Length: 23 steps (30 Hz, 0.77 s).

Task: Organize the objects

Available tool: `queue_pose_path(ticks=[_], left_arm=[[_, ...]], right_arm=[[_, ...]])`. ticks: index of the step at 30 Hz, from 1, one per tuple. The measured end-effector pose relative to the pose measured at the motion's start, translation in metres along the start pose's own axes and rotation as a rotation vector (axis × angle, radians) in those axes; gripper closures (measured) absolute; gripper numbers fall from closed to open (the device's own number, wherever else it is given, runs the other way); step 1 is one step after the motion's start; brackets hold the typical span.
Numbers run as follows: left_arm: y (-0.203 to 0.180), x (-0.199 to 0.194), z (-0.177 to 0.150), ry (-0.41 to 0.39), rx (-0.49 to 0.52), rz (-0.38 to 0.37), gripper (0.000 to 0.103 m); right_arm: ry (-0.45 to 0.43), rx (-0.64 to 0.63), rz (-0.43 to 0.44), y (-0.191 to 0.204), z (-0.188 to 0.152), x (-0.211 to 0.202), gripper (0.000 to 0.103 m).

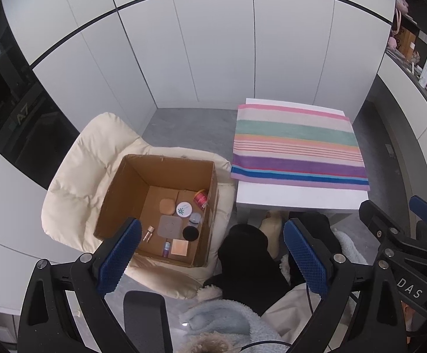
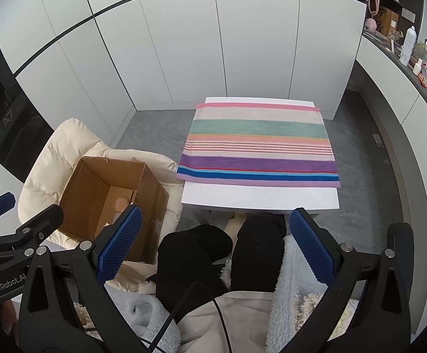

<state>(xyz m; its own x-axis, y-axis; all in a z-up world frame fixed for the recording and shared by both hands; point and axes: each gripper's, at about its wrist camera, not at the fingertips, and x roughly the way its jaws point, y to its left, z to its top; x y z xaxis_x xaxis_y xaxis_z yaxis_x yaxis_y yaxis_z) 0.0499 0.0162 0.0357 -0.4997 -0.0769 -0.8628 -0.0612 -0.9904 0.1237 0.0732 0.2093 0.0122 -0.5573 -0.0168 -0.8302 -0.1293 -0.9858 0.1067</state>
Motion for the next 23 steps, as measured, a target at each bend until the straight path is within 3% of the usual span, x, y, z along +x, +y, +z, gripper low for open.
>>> queue_pose_path(ticks=[23], left_arm=[[-0.0012,0.0078,-0.0036,0.026,-0.011,-0.022,0.005]], right_arm=[[0.018,-0.026,-0.004,-0.0007,-0.005,0.0081,0.001]])
